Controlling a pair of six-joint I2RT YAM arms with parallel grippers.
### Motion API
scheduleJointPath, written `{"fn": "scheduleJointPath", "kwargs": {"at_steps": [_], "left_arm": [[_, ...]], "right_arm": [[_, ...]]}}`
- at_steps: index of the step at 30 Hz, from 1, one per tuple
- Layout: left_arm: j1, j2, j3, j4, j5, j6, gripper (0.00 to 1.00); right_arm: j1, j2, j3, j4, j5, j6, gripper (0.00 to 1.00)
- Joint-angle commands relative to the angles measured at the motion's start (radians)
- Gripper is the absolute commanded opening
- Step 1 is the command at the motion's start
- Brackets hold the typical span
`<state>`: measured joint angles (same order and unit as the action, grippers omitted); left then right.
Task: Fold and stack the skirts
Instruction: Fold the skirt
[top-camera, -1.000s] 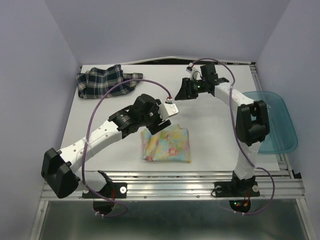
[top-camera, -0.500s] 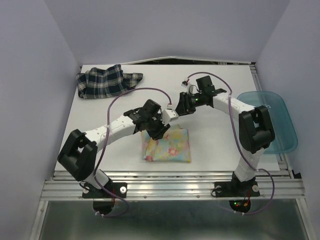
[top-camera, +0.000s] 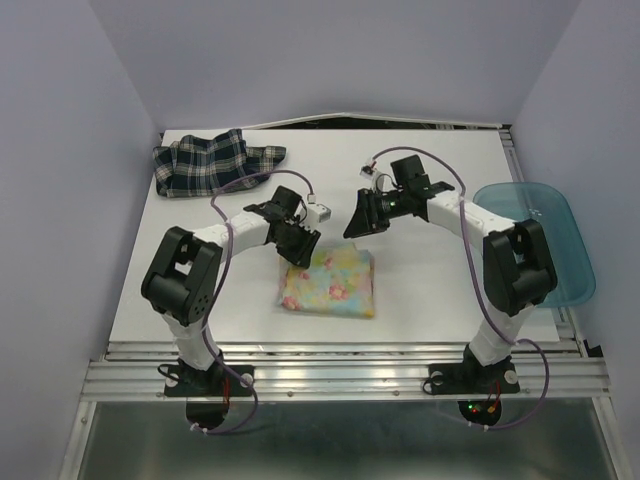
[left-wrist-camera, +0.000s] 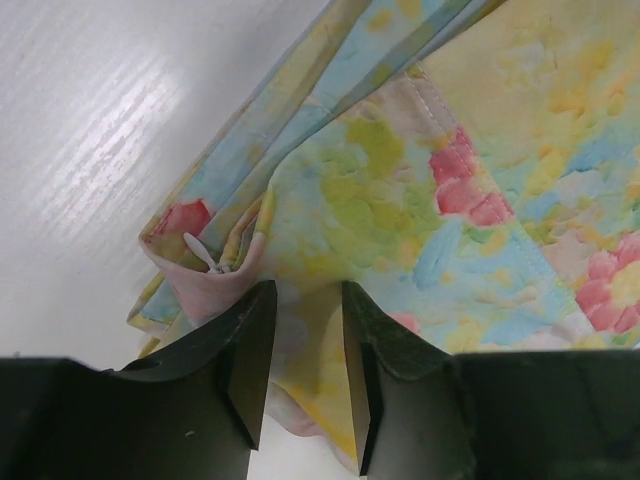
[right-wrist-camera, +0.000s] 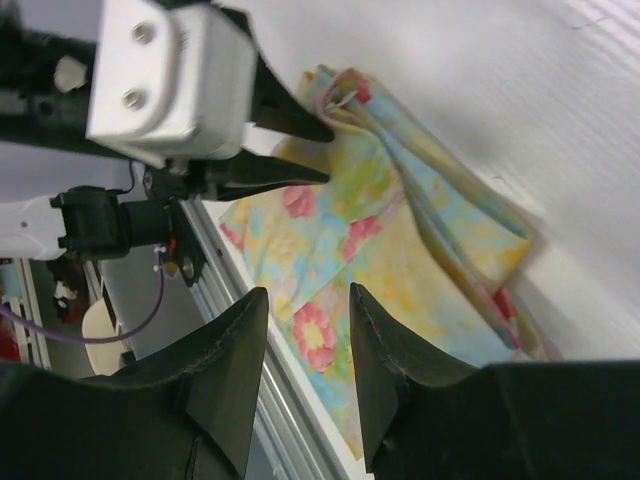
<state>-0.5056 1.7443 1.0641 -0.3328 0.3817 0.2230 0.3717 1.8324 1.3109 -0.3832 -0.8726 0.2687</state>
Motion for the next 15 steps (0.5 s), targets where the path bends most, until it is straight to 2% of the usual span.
{"fn": "scheduleJointPath", "kwargs": {"at_steps": [1,4,8,11,12,15], "left_arm": [[0.001,0.044,0.072,0.032,-0.012,0.006,0.47],[0.007,0.087,0.158,0.026,-0.041,0.009,0.48],[0.019,0.120,0.234,0.008,-0.037,-0.010,0.51],[0.057,0.068,0.254,0.006,-0.056,-0.008,0.61],[0.074,0.049,0.257,-0.001,-0.047,-0.007,0.67],[0.157,-0.043,0.249,-0.009,-0.004,-0.016,0.74]], "right_arm": [[0.068,-0.091,-0.085,0.021,-0.069,-0.006,0.44],[0.069,-0.065,-0.147,0.018,-0.026,-0.049,0.44],[0.059,0.033,-0.137,-0.022,0.164,-0.120,0.40],[0.050,0.059,-0.105,-0.035,0.260,-0.135,0.38],[0.050,0.054,-0.098,-0.040,0.261,-0.134,0.38],[0.050,0.002,-0.058,-0.057,0.227,-0.103,0.41]]}}
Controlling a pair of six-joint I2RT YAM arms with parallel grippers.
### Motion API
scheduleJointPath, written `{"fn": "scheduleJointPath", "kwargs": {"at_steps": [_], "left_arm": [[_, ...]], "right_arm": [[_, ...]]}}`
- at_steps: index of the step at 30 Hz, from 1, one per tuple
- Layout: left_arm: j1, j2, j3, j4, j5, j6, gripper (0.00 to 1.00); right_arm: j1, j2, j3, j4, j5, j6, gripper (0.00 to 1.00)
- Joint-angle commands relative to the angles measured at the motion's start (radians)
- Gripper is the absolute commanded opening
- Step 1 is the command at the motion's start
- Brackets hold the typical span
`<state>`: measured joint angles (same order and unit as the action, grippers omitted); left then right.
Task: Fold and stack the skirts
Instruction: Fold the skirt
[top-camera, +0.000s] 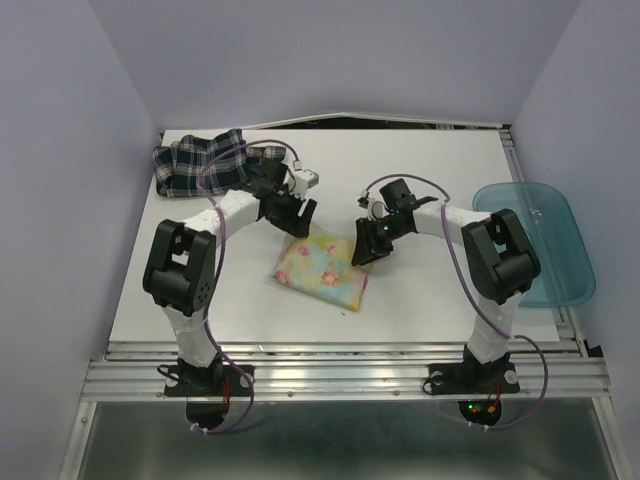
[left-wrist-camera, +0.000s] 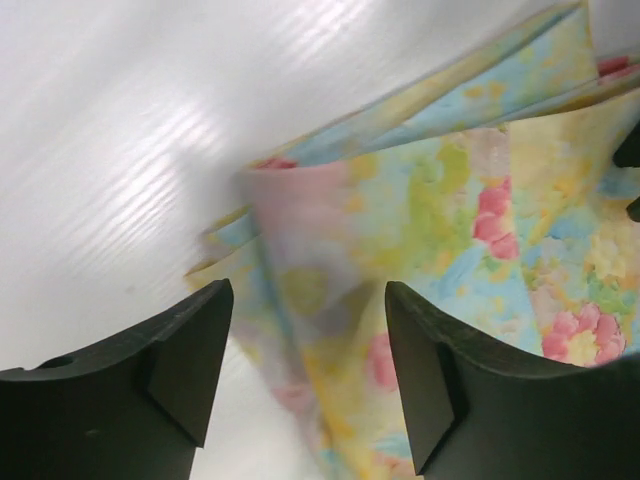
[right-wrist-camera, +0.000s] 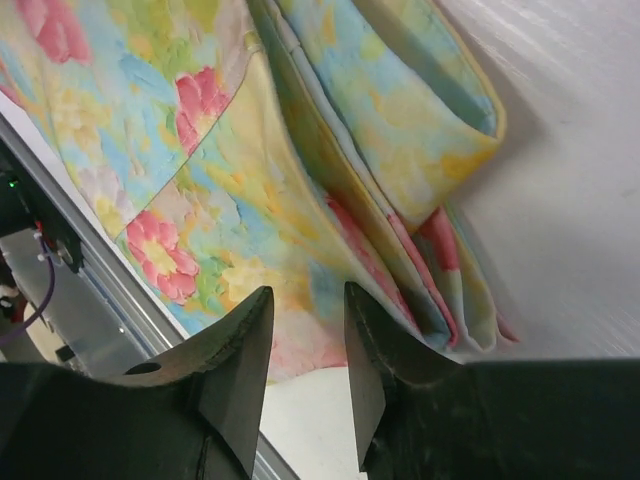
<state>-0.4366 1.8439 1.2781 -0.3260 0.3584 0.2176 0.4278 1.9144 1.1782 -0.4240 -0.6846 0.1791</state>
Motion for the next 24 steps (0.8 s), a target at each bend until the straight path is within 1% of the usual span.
{"fn": "scheduleJointPath", "kwargs": {"at_steps": [1,2,4,5,6,7,10,11,12,13,14,16,17,20,21,24], "left_arm": [[0.108,-0.175,0.008,-0.009,0.027,-0.018,0.79],[0.125,-0.243,-0.014,0.001,0.033,-0.027,0.81],[0.171,-0.322,-0.084,0.045,0.042,-0.062,0.93],[0.180,-0.400,-0.114,0.062,0.034,-0.076,0.98],[0.194,-0.437,-0.140,0.099,0.025,-0.090,0.99],[0.199,-0.501,-0.187,0.114,0.013,-0.115,0.99],[0.200,-0.552,-0.247,0.139,-0.006,-0.142,0.99],[0.200,-0.540,-0.262,0.128,-0.003,-0.164,0.98],[0.202,-0.523,-0.263,0.093,0.028,-0.168,0.92],[0.202,-0.502,-0.263,0.075,0.045,-0.175,0.89],[0.203,-0.453,-0.264,0.052,0.085,-0.196,0.84],[0.213,-0.420,-0.282,0.071,0.131,-0.211,0.82],[0.223,-0.407,-0.308,0.108,0.151,-0.248,0.82],[0.239,-0.347,-0.322,0.131,0.201,-0.268,0.79],[0.239,-0.328,-0.322,0.142,0.230,-0.286,0.75],[0.240,-0.262,-0.329,0.176,0.257,-0.297,0.71]], "right_arm": [[0.003,-0.100,0.090,-0.021,0.039,0.005,0.44],[0.003,-0.119,0.122,-0.015,0.049,0.017,0.45],[0.015,-0.175,0.159,-0.003,0.108,0.043,0.47],[0.029,-0.187,0.181,-0.001,0.134,0.048,0.48],[0.038,-0.193,0.237,-0.007,0.182,0.049,0.48],[0.058,-0.192,0.270,-0.030,0.200,0.040,0.48],[0.086,-0.160,0.366,-0.053,0.206,0.043,0.48],[0.097,-0.129,0.376,-0.056,0.207,0.051,0.48],[0.110,-0.112,0.383,-0.059,0.201,0.054,0.48],[0.111,-0.094,0.389,-0.062,0.197,0.074,0.48],[0.120,-0.054,0.396,-0.074,0.172,0.082,0.47],[0.120,-0.017,0.416,-0.087,0.148,0.100,0.48],[0.130,0.007,0.419,-0.081,0.151,0.111,0.48],[0.141,0.032,0.460,-0.073,0.192,0.123,0.48],[0.153,0.052,0.477,-0.075,0.227,0.125,0.49],[0.164,0.089,0.532,-0.097,0.267,0.134,0.52]]}}
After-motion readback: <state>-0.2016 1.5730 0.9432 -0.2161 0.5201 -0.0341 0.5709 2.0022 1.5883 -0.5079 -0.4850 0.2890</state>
